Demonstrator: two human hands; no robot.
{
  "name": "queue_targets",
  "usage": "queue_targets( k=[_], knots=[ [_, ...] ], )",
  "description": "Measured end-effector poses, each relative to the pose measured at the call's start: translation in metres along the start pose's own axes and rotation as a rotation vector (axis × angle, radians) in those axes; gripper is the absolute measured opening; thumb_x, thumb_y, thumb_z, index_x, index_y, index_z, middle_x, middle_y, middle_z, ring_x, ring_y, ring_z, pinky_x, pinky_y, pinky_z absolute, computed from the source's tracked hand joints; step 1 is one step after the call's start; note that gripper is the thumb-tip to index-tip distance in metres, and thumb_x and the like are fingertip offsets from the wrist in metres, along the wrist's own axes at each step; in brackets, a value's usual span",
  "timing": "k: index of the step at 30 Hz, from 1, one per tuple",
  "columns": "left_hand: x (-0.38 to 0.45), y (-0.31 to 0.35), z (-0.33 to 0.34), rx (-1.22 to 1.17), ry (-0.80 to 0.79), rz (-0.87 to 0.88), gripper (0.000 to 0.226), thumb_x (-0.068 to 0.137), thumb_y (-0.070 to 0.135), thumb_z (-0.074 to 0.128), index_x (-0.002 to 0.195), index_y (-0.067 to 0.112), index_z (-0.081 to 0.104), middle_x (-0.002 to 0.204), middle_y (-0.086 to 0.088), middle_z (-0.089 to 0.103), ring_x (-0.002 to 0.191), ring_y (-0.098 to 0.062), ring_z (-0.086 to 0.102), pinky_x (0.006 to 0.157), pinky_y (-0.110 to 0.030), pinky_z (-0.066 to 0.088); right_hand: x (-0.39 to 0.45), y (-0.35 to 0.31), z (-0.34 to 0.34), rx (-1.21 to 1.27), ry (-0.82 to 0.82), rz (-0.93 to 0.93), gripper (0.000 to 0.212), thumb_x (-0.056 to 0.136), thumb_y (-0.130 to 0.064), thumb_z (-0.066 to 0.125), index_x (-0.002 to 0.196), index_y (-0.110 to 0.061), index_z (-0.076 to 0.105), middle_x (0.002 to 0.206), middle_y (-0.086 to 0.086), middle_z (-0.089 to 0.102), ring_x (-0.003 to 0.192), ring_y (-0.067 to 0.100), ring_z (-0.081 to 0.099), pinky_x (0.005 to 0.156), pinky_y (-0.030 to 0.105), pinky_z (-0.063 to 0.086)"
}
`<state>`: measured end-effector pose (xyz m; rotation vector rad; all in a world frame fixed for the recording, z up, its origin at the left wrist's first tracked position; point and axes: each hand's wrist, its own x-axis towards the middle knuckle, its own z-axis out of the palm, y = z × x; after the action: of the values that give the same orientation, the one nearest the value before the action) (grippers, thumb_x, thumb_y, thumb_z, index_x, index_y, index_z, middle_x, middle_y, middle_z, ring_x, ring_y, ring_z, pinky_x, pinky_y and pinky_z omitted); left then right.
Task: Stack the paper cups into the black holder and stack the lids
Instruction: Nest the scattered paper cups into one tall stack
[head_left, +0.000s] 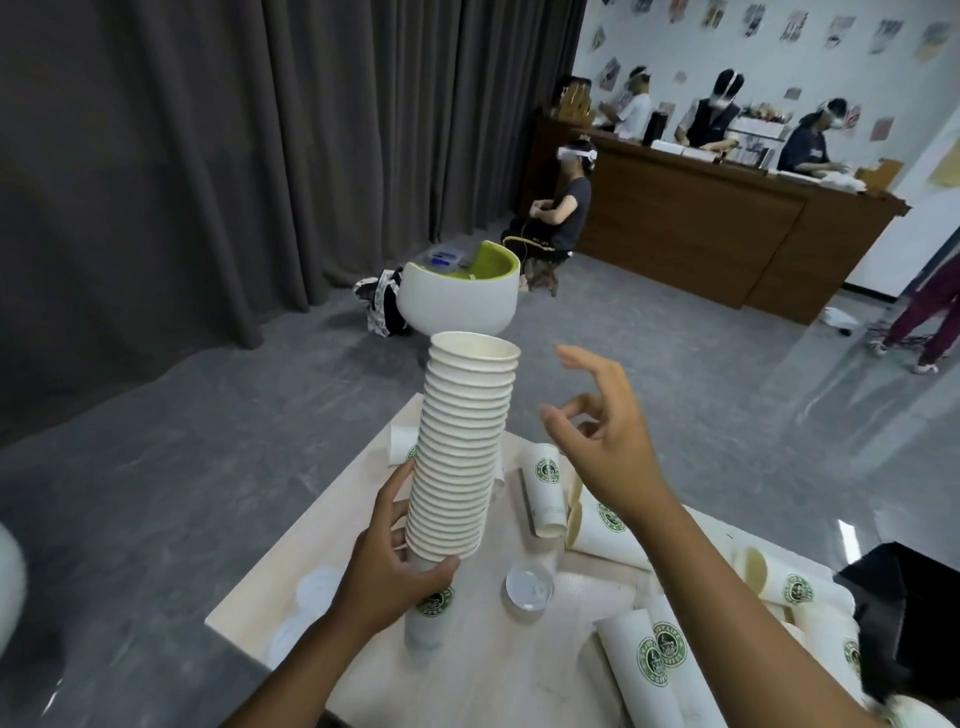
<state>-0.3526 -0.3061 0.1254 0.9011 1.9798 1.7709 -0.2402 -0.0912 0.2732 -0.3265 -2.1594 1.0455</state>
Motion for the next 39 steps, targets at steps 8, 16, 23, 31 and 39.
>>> queue_targets(
  k=[8,16,23,31,39],
  knots=[
    [0.046,-0.03,-0.063,-0.102,0.075,-0.054,0.117,0.067,0.002,0.095,0.132,0.077,0.034,0.122,0.037,0.064,0.116,-0.002,0.067,0.083,-0.019,0.059,0.004,0.094,0.054,-0.044,-0.03,0.364,0.067,0.086,-0.024,0.082,0.138,-0.048,0.049,0.129,-0.013,0.056,0.107,0.009,0.06,0.082,0.022,0.05],
    [0.106,-0.056,-0.07,-0.132,-0.037,-0.035,0.114,0.049,0.034,0.094,0.14,0.068,0.035,0.137,0.027,0.058,0.127,-0.011,0.063,0.094,-0.037,0.06,-0.002,0.179,0.077,-0.138,0.072,0.586,0.072,0.083,-0.013,0.084,0.136,-0.046,0.047,0.125,-0.023,0.054,0.111,-0.002,0.056,0.084,0.009,0.043],
    [0.161,-0.08,-0.046,-0.155,-0.164,-0.006,0.119,0.046,0.036,0.093,0.144,0.065,0.032,0.138,0.015,0.061,0.12,-0.019,0.068,0.091,-0.044,0.059,-0.015,0.255,0.092,-0.191,0.127,0.766,0.091,0.067,-0.039,0.083,0.149,-0.04,0.043,0.133,-0.018,0.053,0.127,-0.004,0.048,0.108,0.037,0.045],
    [0.197,-0.084,-0.025,-0.202,-0.222,-0.017,0.111,0.048,0.033,0.088,0.134,0.075,0.031,0.118,0.026,0.067,0.108,-0.013,0.072,0.081,-0.024,0.061,-0.019,0.301,0.118,-0.328,0.152,0.779,0.092,0.075,-0.023,0.084,0.151,-0.034,0.034,0.167,0.002,0.027,0.153,0.022,0.029,0.122,0.044,0.032],
    [0.206,-0.09,-0.024,-0.171,-0.249,-0.037,0.115,0.054,0.028,0.092,0.144,0.064,0.031,0.126,0.011,0.066,0.114,-0.022,0.071,0.09,-0.046,0.062,-0.02,0.324,0.127,-0.662,0.0,0.808,0.099,0.074,-0.031,0.088,0.157,-0.023,0.035,0.173,0.002,0.007,0.157,0.02,0.019,0.11,0.043,0.045]
  ],
)
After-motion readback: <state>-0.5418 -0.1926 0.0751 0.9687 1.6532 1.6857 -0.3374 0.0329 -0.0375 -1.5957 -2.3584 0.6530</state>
